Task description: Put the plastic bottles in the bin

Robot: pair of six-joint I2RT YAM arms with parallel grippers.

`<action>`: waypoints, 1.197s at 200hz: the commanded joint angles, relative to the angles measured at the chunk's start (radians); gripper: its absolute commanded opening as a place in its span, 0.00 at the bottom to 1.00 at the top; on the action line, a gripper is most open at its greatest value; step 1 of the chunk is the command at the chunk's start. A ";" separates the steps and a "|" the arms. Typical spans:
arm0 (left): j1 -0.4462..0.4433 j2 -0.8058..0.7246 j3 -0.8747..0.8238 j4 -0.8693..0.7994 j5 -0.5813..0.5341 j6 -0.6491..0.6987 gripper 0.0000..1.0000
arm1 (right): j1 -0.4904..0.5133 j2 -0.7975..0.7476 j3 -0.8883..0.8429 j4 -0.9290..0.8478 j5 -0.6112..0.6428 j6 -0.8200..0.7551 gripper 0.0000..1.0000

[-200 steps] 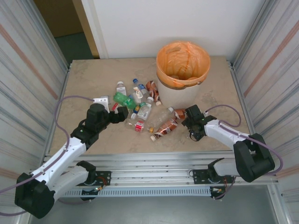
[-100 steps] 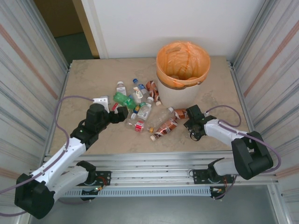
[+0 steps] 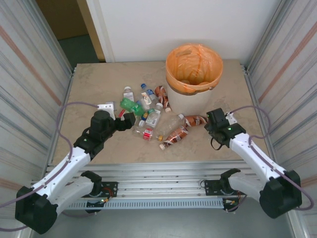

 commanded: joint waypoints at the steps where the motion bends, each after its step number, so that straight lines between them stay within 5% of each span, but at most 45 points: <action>1: 0.008 -0.009 -0.015 0.006 -0.025 0.012 0.99 | -0.012 -0.079 0.101 -0.097 0.108 -0.118 0.31; 69: 0.008 -0.006 -0.015 0.016 -0.015 0.008 0.99 | -0.023 -0.038 0.464 -0.056 0.120 -0.424 0.31; 146: 0.010 -0.018 -0.016 0.013 -0.007 0.003 0.99 | -0.022 0.309 0.866 0.034 -0.103 -0.661 0.32; 239: 0.009 -0.074 -0.013 -0.022 -0.020 0.021 0.99 | -0.026 0.758 1.340 -0.111 -0.229 -0.810 0.35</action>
